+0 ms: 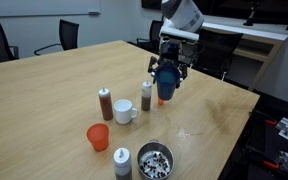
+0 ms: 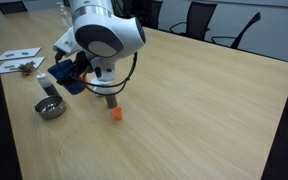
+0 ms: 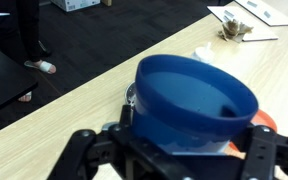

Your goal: Pour the contents of the blue cup into the white mug

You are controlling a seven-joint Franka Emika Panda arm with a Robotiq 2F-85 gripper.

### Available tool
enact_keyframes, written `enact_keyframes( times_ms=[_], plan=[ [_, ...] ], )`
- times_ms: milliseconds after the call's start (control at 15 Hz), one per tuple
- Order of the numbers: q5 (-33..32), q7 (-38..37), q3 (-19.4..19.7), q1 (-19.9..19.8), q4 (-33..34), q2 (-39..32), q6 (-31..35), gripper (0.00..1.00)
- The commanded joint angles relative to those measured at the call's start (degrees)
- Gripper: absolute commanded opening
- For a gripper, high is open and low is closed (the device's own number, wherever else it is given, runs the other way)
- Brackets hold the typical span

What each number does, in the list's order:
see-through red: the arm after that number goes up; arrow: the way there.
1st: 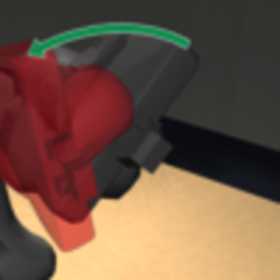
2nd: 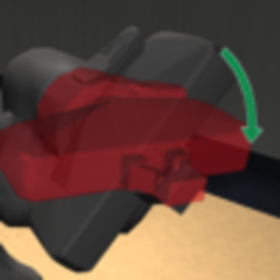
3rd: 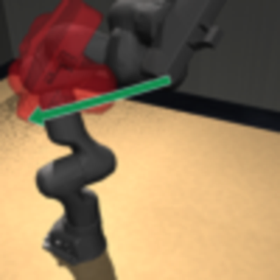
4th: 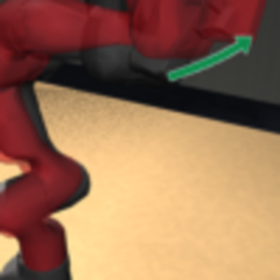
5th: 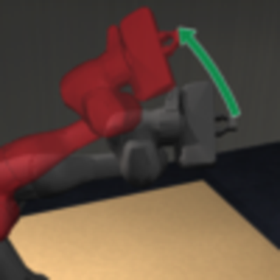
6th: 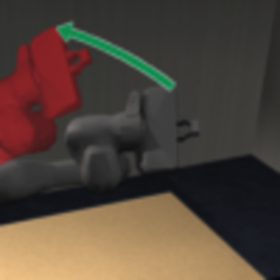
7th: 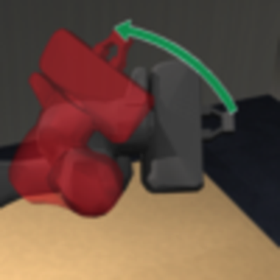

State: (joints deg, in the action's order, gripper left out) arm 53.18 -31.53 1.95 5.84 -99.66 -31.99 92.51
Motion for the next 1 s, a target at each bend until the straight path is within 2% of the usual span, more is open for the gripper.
enact_keyframes(
  times_ms=[0, 467, 667, 733, 800, 933],
  plan=[
    [1.1, -1.6, -0.7, -0.4, 0.2, -0.2, 0.9, 0.64],
    [4.8, -15.5, -0.3, -0.4, -0.2, -0.5, 5.4, 0.64],
    [6.4, -16.5, -1.1, -0.9, 0.5, -0.9, 6.2, 0.64],
    [4.9, -15.5, -0.7, -0.7, 0.2, -1.2, 6.2, 0.64],
    [4.9, -15.5, -0.8, -0.7, 0.2, -1.3, 6.2, 0.89],
    [4.8, -15.5, -0.8, -0.7, 0.2, -1.6, 6.2, 0.89]
  ],
)
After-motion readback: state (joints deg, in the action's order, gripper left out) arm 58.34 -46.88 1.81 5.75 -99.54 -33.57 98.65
